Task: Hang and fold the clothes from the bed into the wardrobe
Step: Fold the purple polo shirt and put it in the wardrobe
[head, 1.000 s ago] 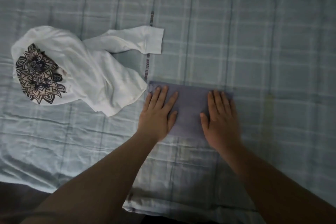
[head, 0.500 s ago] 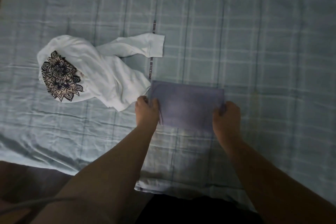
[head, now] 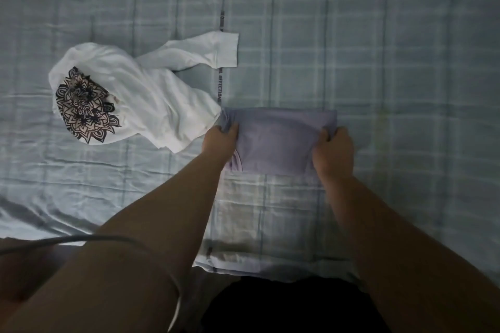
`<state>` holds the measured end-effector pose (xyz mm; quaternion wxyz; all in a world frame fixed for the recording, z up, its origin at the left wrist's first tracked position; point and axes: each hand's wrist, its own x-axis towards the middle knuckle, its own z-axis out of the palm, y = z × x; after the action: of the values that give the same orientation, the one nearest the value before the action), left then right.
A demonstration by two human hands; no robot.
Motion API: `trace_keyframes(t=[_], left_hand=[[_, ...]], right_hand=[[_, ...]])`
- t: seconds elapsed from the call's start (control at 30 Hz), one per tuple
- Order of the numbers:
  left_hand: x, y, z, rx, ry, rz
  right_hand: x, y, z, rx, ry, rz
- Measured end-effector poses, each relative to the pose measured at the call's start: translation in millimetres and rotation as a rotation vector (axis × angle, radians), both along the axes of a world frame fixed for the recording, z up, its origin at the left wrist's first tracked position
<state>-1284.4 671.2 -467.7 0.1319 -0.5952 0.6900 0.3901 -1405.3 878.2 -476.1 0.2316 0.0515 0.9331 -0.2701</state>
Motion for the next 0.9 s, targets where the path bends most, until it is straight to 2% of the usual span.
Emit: trace_keyframes(t=[0.07, 0.13, 0.23, 0.37, 0.53, 0.63, 0.9], left_hand=[[9, 1, 4, -0.001, 0.086, -0.032], [19, 4, 14, 0.014, 0.199, 0.01], [49, 6, 44, 0.155, 0.382, 0.186], [116, 0, 105, 0.359, 0.661, 0.361], [224, -18, 195, 0.392, 0.932, 0.381], [300, -33, 239, 0.378, 1.005, 0.441], [522, -58, 338, 0.268, 1.24, 0.705]], right_hand=[[4, 5, 12, -0.071, -0.041, 0.003], [12, 9, 28, -0.134, 0.009, 0.039], [26, 12, 58, -0.249, 0.068, 0.091], [55, 4, 128, -0.482, 0.044, 0.142], [125, -30, 229, -0.725, -0.126, 0.234], [178, -65, 280, -0.842, -0.26, 0.29], [355, -187, 383, -0.998, -0.47, 0.596]])
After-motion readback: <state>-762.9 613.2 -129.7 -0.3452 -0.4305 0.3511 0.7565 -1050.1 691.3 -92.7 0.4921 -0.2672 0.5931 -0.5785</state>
